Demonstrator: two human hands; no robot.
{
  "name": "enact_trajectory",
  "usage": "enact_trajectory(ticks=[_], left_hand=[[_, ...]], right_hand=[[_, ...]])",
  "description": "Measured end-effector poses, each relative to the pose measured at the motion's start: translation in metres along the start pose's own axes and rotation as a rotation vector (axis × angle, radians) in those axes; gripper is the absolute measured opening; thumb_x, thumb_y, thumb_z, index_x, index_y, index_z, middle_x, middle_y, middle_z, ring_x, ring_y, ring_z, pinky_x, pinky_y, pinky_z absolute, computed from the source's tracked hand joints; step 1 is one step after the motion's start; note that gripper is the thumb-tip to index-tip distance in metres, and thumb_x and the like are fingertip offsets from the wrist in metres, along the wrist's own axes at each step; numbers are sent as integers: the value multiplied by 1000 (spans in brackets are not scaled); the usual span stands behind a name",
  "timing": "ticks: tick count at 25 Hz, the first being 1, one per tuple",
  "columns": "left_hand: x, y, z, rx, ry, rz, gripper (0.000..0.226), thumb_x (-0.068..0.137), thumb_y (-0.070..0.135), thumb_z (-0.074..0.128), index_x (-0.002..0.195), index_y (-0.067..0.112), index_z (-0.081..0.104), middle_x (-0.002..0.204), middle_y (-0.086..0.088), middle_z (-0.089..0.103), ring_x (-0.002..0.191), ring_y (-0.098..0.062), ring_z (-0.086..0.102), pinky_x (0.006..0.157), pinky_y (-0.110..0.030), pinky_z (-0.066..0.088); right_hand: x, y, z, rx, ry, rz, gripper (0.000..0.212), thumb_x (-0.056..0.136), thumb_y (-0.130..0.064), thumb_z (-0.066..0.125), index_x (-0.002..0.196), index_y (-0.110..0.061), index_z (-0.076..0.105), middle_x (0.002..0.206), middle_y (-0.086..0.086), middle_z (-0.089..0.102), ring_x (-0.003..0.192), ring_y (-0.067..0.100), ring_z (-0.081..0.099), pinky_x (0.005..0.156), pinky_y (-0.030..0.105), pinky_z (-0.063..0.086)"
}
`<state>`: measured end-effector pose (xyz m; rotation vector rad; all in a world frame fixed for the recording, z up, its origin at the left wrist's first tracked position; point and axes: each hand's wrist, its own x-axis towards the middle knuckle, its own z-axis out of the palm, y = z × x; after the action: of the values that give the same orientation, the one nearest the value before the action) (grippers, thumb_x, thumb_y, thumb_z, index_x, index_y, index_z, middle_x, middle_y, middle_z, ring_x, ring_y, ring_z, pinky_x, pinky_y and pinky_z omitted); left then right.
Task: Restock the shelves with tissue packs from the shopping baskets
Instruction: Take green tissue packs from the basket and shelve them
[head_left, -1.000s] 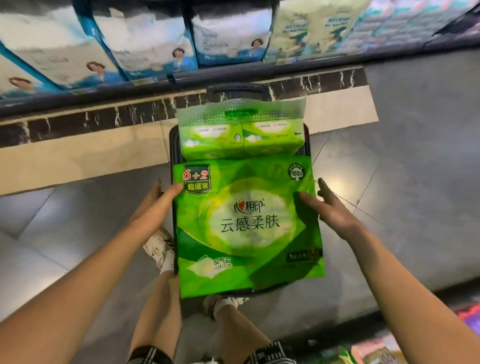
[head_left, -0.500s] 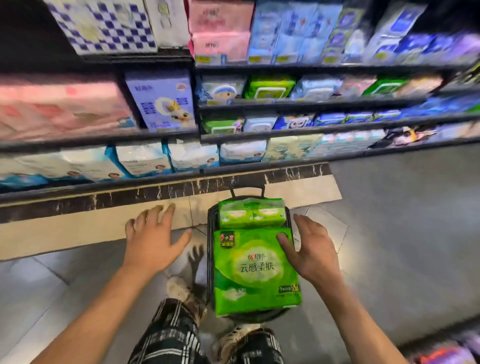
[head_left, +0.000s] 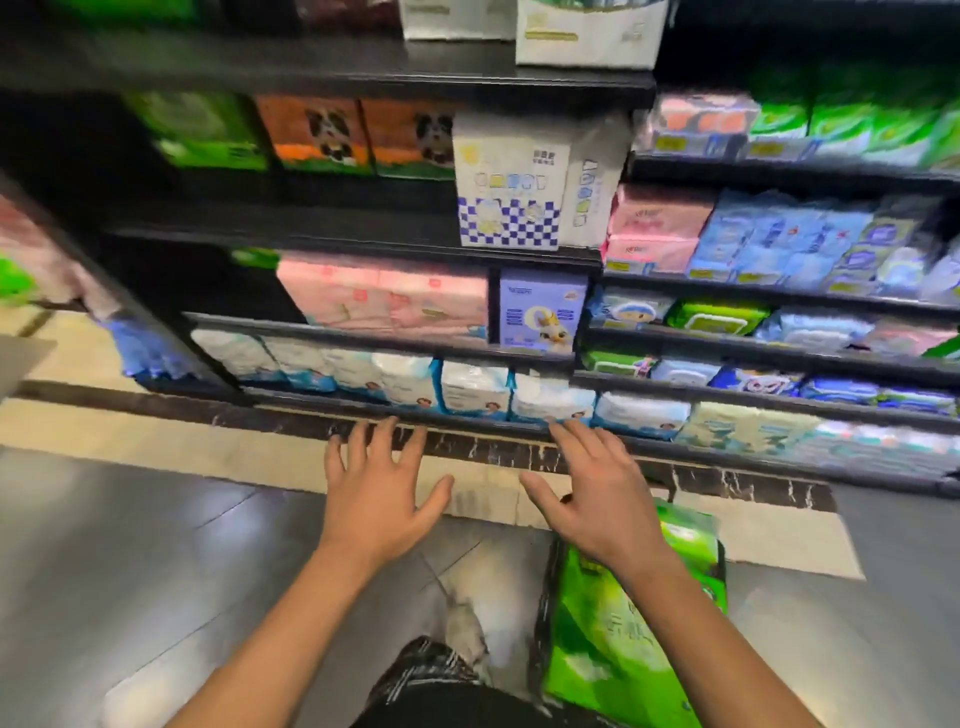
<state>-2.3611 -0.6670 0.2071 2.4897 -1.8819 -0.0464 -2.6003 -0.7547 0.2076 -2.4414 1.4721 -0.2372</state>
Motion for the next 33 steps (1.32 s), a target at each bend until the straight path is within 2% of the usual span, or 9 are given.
enact_trajectory(ticks=[4,10,14,18,21,25,27,31,33], left_hand=[[-69,-68,-12,4,41,-314,72,86,70,34,138,25,56,142,-16,52,131,-45,44,103,-65,36],[-140,-183,-14,-8,71,-644,72,85,69,33,132,22,62,138,-18,55,125,-46,48,99,-65,37],[-154,-278,-10,-24,62,-759,75,84,72,30,138,26,56,145,-16,50,132,-45,43,104,-65,31],[-172,-400,-15,-36,40,-906,81,82,74,22,145,28,47,151,-13,42,138,-42,35,108,-63,24],[-172,-495,-31,25,87,-936,74,82,71,33,134,24,59,138,-16,55,126,-45,47,100,-66,33],[-144,-601,-41,33,102,-974,70,81,69,40,129,22,63,132,-16,58,119,-44,50,96,-64,37],[-121,-648,-36,46,95,-996,69,82,69,40,128,23,63,131,-15,58,118,-44,51,95,-64,35],[-81,-726,-32,1,30,-1093,71,84,70,34,135,27,58,139,-12,54,128,-41,46,101,-67,25],[-62,-770,-37,8,31,-1156,71,84,70,35,133,26,60,137,-13,57,126,-43,50,100,-67,27]], right_hand=[[23,-78,14,-71,-113,-255,85,86,-79,27,150,-24,43,155,3,44,141,32,39,120,47,28],[56,-216,38,-144,-226,-592,78,91,-76,23,154,-30,32,161,-2,33,148,29,28,122,45,21],[85,-340,75,-185,-249,-784,77,91,-75,30,153,-30,34,161,-2,34,148,28,28,121,43,19],[114,-484,121,-218,-281,-886,82,87,-78,29,153,-30,34,160,0,35,147,32,30,120,46,24],[137,-574,142,-216,-276,-915,83,87,-79,25,151,-28,37,158,2,39,145,35,33,119,48,27],[185,-667,177,-191,-259,-965,77,88,-77,30,145,-28,46,152,0,46,137,34,42,114,47,32],[223,-713,204,-180,-282,-984,78,89,-77,29,147,-28,44,154,1,43,140,35,39,115,50,30],[300,-801,249,-176,-308,-1093,80,89,-76,24,147,-24,41,152,4,44,137,36,40,113,51,33],[337,-854,261,-131,-325,-1125,81,87,-75,25,146,-23,43,152,5,46,136,37,41,112,51,34]])
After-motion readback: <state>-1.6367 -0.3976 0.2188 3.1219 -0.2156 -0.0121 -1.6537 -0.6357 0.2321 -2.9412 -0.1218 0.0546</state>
